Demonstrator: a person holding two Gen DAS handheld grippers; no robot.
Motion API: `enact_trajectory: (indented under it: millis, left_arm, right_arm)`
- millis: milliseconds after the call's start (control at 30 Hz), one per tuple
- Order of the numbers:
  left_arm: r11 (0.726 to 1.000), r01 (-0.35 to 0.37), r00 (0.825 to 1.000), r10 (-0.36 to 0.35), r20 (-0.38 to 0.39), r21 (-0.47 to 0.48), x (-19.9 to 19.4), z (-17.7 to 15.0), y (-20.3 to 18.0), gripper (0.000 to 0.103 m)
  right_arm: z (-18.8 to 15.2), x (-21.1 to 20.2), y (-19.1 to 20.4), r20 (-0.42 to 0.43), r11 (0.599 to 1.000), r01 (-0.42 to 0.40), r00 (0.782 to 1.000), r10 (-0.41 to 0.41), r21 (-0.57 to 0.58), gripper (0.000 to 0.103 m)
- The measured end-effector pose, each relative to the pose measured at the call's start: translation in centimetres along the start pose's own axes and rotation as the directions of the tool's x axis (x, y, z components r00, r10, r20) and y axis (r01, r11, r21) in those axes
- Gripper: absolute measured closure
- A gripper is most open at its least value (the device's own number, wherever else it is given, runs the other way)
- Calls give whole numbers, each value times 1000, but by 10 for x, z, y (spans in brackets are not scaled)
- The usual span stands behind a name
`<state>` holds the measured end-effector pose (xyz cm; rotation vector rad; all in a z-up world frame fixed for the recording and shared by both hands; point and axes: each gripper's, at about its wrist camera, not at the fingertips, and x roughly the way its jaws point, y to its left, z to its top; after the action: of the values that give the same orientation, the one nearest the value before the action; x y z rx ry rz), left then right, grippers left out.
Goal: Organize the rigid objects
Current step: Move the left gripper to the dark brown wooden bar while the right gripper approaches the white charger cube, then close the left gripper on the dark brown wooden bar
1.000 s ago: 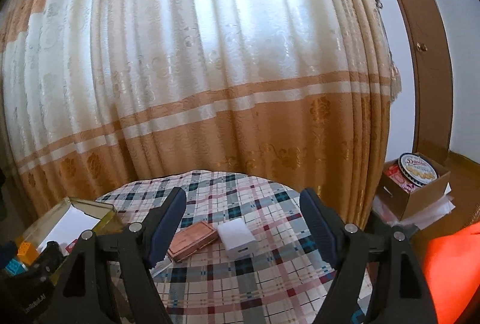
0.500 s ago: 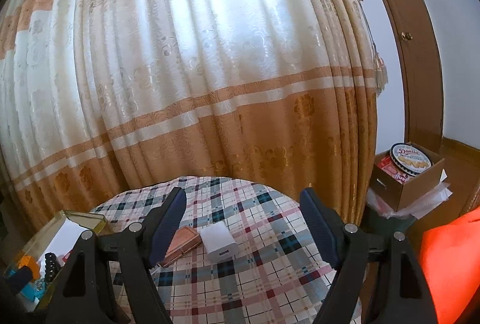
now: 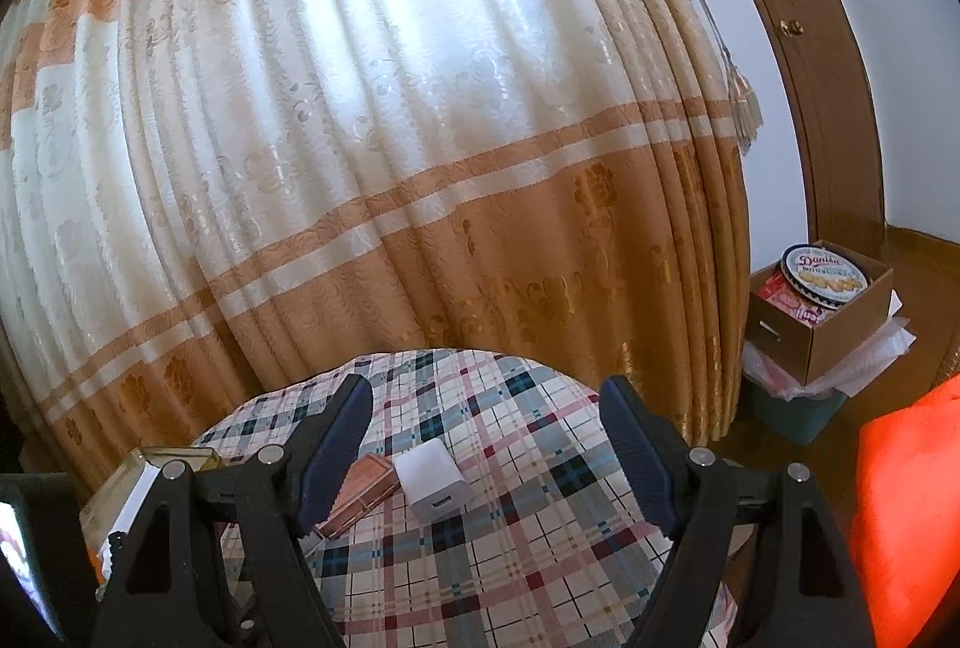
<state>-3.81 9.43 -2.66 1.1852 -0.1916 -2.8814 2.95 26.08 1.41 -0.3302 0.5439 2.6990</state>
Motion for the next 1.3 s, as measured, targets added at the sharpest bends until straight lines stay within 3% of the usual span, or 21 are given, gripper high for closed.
enact_trajectory:
  millis: [200, 367, 467, 767, 1067, 1167, 1300]
  left_arm:
    - [999, -1, 991, -5, -137, -43, 27, 2, -6, 3]
    - [992, -31, 983, 9, -181, -123, 38, 0, 6, 3]
    - [979, -12, 975, -34, -220, -202, 47, -1, 19, 1]
    - [984, 45, 977, -79, -196, -174, 51, 2, 18, 3]
    - [973, 222, 963, -230, -140, -68, 43, 6, 18, 51]
    - [946, 311, 937, -322, -132, -96, 39, 3, 30, 78]
    - [902, 412, 894, -427, -136, -129, 37, -2, 37, 87]
  right_arm:
    - [0, 2, -1, -12, 1000, 2, 1000, -2, 5, 23]
    - [0, 5, -1, -21, 1000, 4, 1000, -4, 8, 23]
    - [0, 6, -1, -28, 1000, 6, 1000, -5, 8, 23]
    - [-1, 8, -1, -48, 1000, 7, 999, -6, 4, 23]
    - [-2, 16, -10, -98, 999, 11, 995, -7, 43, 23]
    - [-3, 23, -18, -133, 996, 21, 991, -10, 83, 23]
    - [-5, 28, -27, -169, 991, 33, 985, -10, 131, 23]
